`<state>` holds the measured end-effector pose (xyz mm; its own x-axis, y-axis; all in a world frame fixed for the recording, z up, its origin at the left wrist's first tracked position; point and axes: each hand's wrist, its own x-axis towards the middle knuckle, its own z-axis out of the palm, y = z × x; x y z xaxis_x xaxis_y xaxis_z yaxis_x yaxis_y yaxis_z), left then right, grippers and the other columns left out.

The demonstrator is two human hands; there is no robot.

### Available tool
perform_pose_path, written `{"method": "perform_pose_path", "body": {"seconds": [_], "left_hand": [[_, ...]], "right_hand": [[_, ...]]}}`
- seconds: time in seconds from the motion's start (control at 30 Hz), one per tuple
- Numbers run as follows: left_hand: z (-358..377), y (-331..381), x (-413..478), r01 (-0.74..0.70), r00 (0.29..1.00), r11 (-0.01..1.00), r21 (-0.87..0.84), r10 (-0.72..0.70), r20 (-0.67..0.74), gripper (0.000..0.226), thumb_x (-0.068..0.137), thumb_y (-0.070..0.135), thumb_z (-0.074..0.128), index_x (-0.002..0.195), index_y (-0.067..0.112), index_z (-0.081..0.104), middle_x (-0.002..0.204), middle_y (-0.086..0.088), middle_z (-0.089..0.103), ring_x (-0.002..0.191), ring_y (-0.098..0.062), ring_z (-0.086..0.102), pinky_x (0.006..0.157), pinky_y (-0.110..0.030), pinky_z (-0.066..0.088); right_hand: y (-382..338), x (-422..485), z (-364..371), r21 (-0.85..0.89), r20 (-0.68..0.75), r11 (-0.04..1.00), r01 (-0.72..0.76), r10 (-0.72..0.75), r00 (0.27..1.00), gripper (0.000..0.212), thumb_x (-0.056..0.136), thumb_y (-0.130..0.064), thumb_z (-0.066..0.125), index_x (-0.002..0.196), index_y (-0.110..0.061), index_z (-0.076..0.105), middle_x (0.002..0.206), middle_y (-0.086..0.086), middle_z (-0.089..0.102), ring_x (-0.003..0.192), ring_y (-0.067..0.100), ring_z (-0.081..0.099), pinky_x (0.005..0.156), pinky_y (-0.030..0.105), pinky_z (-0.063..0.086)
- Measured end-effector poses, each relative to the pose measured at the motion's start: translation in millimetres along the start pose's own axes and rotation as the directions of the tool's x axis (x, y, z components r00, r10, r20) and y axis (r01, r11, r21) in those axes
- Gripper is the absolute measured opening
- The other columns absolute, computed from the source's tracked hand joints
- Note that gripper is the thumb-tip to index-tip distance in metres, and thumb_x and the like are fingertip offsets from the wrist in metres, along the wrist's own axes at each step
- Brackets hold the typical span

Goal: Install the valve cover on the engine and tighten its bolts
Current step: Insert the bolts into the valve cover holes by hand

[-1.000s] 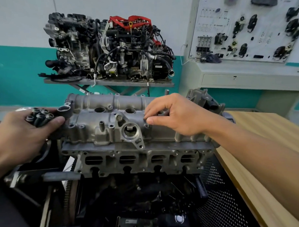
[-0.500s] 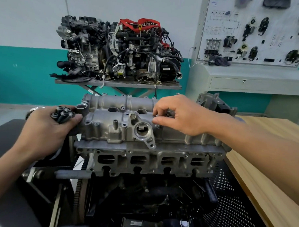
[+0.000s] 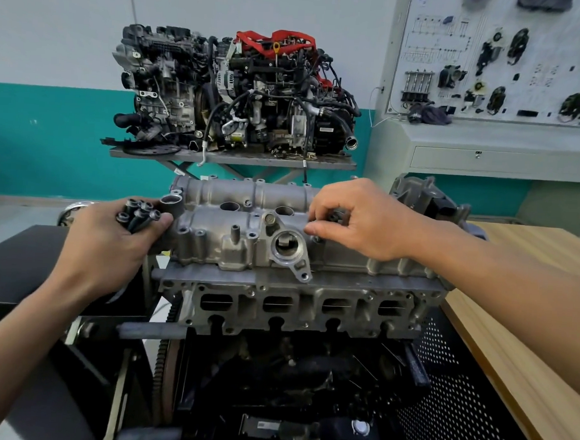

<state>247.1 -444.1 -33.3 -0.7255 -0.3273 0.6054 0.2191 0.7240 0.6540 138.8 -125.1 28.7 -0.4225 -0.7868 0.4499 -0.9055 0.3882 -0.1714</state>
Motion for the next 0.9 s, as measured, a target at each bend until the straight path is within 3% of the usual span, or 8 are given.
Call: {"method": "perform_pose_path", "body": {"seconds": [0.07, 0.17, 0.33, 0.47, 0.57, 0.67, 0.77, 0.9], "left_hand": [[2, 2, -2, 0.004, 1.0, 0.999, -0.038, -0.004, -0.011, 0.015, 0.093, 0.017, 0.071, 0.088, 0.031, 0.07, 0.062, 0.047, 0.059, 0.065, 0.029, 0.056, 0.058, 0.007, 0.038], [4, 2, -3, 0.013, 0.999, 0.996, -0.084, -0.016, -0.03, 0.027, 0.093, 0.015, 0.071, 0.082, 0.039, 0.066, 0.064, 0.044, 0.062, 0.061, 0.024, 0.059, 0.055, 0.005, 0.039], [4, 4, -2, 0.011, 0.999, 0.994, -0.11, -0.016, -0.04, 0.022, 0.092, 0.016, 0.072, 0.085, 0.037, 0.068, 0.064, 0.03, 0.069, 0.061, 0.021, 0.061, 0.055, 0.004, 0.041], [5, 1, -2, 0.029, 0.998, 0.995, -0.099, -0.033, -0.045, 0.009, 0.091, 0.019, 0.073, 0.098, 0.026, 0.073, 0.067, 0.034, 0.069, 0.066, 0.022, 0.062, 0.058, 0.004, 0.042], [4, 0, -5, 0.034, 0.997, 0.995, -0.099, -0.041, -0.07, 0.015, 0.091, 0.021, 0.073, 0.105, 0.016, 0.076, 0.073, 0.022, 0.07, 0.065, 0.021, 0.062, 0.057, 0.003, 0.043], [3, 4, -7, 0.012, 0.999, 0.998, -0.063, -0.015, -0.041, 0.006, 0.092, 0.019, 0.072, 0.092, 0.025, 0.074, 0.062, 0.029, 0.068, 0.064, 0.023, 0.06, 0.057, 0.004, 0.041], [4, 5, 0, 0.009, 0.999, 0.999, -0.048, -0.011, -0.052, 0.012, 0.093, 0.015, 0.072, 0.103, 0.009, 0.076, 0.068, 0.026, 0.064, 0.059, 0.027, 0.056, 0.054, 0.005, 0.039], [4, 2, 7, 0.026, 0.999, 0.997, -0.066, -0.029, -0.037, 0.014, 0.093, 0.017, 0.072, 0.103, 0.008, 0.077, 0.064, 0.02, 0.066, 0.049, 0.016, 0.059, 0.05, 0.002, 0.04]], "right_hand": [[-1, -2, -2, -0.007, 0.015, 1.0, 0.004, -0.004, 1.0, 0.022, 0.091, -0.032, 0.069, 0.079, -0.013, 0.068, 0.081, 0.001, 0.068, 0.076, 0.018, 0.062, 0.073, 0.042, 0.05], [-1, -2, -6, -0.028, 0.057, 1.0, -0.003, 0.004, 0.998, 0.022, 0.091, -0.035, 0.066, 0.082, -0.016, 0.067, 0.08, -0.004, 0.066, 0.075, 0.014, 0.06, 0.072, 0.04, 0.05], [0, -1, -8, -0.081, 0.082, 0.996, 0.029, -0.022, 0.996, 0.022, 0.092, -0.037, 0.063, 0.081, -0.018, 0.063, 0.079, -0.006, 0.061, 0.073, 0.012, 0.056, 0.071, 0.034, 0.049], [1, 0, -10, -0.101, 0.085, 0.994, 0.031, -0.022, 0.996, 0.025, 0.091, -0.04, 0.06, 0.083, -0.017, 0.064, 0.079, -0.009, 0.061, 0.072, 0.008, 0.055, 0.07, 0.025, 0.046], [1, -3, -9, -0.082, 0.077, 0.996, 0.029, -0.023, 0.997, 0.027, 0.09, -0.041, 0.06, 0.082, -0.016, 0.065, 0.079, -0.008, 0.062, 0.073, 0.008, 0.056, 0.07, 0.028, 0.047], [1, -4, -7, -0.049, 0.031, 0.999, 0.017, -0.015, 0.999, 0.028, 0.089, -0.041, 0.061, 0.08, -0.015, 0.067, 0.077, -0.006, 0.064, 0.072, 0.011, 0.058, 0.071, 0.035, 0.049], [-2, -2, 0, -0.029, -0.034, 1.0, 0.012, -0.013, 0.999, 0.024, 0.09, -0.033, 0.067, 0.078, -0.012, 0.069, 0.076, -0.001, 0.066, 0.071, 0.017, 0.06, 0.071, 0.04, 0.05], [-6, 2, 6, -0.02, -0.061, 1.0, -0.006, 0.005, 0.998, 0.025, 0.09, -0.032, 0.068, 0.079, -0.011, 0.071, 0.077, 0.0, 0.067, 0.071, 0.018, 0.062, 0.07, 0.043, 0.05]]}}
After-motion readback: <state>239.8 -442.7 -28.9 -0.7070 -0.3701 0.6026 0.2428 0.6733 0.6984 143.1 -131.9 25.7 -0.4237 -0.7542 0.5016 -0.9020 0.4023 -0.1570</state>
